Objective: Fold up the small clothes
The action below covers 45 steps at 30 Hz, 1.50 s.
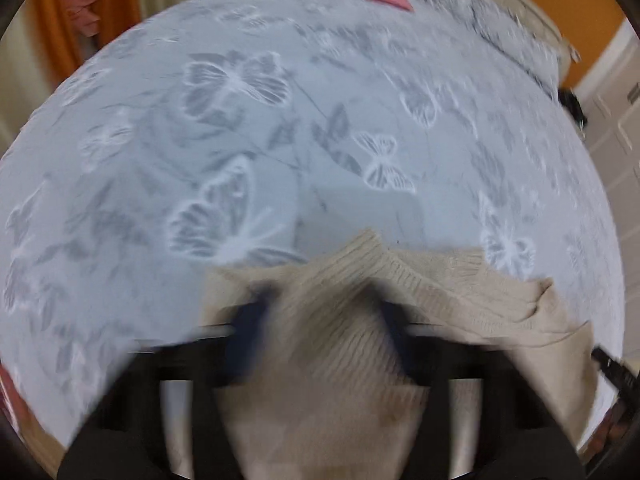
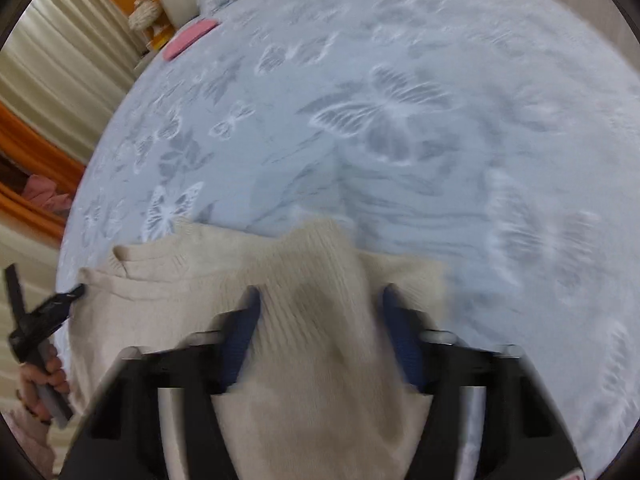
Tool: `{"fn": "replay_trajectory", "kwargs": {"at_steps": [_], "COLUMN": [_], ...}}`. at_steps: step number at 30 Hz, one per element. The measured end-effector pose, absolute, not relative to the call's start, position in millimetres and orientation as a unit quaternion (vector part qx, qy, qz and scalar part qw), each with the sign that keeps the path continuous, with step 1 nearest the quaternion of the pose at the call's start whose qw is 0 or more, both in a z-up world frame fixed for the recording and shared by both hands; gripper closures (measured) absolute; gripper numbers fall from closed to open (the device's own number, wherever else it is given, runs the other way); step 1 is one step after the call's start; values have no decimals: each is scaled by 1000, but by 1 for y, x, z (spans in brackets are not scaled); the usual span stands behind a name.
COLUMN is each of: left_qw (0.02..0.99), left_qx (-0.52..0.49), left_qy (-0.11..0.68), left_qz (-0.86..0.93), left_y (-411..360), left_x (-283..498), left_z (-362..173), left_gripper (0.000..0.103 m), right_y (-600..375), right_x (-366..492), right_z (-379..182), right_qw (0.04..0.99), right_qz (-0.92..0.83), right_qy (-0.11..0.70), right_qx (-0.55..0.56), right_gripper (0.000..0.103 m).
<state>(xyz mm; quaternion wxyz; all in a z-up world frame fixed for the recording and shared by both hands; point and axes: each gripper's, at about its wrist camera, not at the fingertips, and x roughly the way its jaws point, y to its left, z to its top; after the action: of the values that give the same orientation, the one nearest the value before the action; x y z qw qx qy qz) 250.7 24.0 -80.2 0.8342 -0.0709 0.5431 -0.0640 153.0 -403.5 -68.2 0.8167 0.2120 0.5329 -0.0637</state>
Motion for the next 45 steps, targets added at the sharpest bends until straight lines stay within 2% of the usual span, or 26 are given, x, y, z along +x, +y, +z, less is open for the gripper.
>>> {"fn": "replay_trajectory", "kwargs": {"at_steps": [1, 4, 6, 7, 9, 10, 12, 14, 16, 19, 22, 27, 28, 29, 31, 35, 38, 39, 41, 44, 45], "left_qw": [838, 854, 849, 846, 847, 848, 855, 873, 872, 853, 845, 841, 841, 842, 848, 853, 847, 846, 847, 851, 853], "left_qx": [-74, -95, -104, -102, -107, -116, -133, -150, -147, -113, -68, -64, -59, -53, -40, -14, -17, -16, -12, -4, 2], "left_qy": [537, 510, 519, 523, 521, 517, 500, 464, 464, 501, 528, 532, 532, 531, 525, 521, 530, 531, 530, 523, 521], "left_qz": [-62, -33, -6, -2, 4, 2, 4, -22, -52, -86, -54, -81, -79, -76, -60, -41, -43, -44, -46, -44, -42], "left_y": [25, 45, 55, 55, 54, 53, 58, 57, 42, 5, -3, 6, 3, -1, -9, -17, -15, -16, -16, -19, -20], "left_x": [250, 245, 254, 257, 258, 256, 239, 211, 197, 185, 184, 186, 188, 187, 182, 179, 182, 182, 181, 178, 177], "left_z": [-79, -69, -82, -89, -94, -88, -63, -36, -32, -56, -89, -87, -89, -90, -90, -91, -91, -91, -92, -93, -93], "left_gripper": [91, 94, 93, 91, 83, 78, 57, 48, 48, 48, 49, 50, 50, 50, 50, 49, 49, 49, 49, 48, 48], "right_y": [-403, -408, -419, -423, -428, -427, -414, -385, -351, -286, -290, -420, -428, -428, -400, -367, -415, -421, -424, -408, -403], "right_x": [158, 159, 164, 168, 170, 161, 137, 118, 119, 140, 157, 125, 116, 112, 112, 125, 106, 97, 78, 65, 67], "right_z": [-66, -37, -49, -61, -80, -72, -42, -21, -25, -61, -85, -74, -65, -59, -45, -77, -70, -61, -42, -49, -67], "right_qw": [820, 859, 856, 846, 813, 820, 852, 871, 863, 833, 830, 820, 818, 823, 839, 827, 817, 821, 830, 825, 814], "right_qz": [-62, -57, -78, -88, -116, -115, -120, -84, -23, 69, 39, -129, -159, -154, -105, -70, -107, -125, -118, -105, -110], "right_qy": [528, 463, 470, 490, 538, 522, 466, 439, 456, 518, 538, 493, 490, 483, 487, 550, 524, 513, 493, 524, 548], "right_qx": [210, 211, 201, 192, 190, 205, 205, 203, 214, 180, 142, 260, 255, 256, 221, 96, 216, 218, 231, 184, 162], "right_gripper": [96, 96, 95, 91, 86, 85, 83, 82, 83, 90, 103, 103, 103, 97, 95, 103, 103, 103, 95, 96, 100]}}
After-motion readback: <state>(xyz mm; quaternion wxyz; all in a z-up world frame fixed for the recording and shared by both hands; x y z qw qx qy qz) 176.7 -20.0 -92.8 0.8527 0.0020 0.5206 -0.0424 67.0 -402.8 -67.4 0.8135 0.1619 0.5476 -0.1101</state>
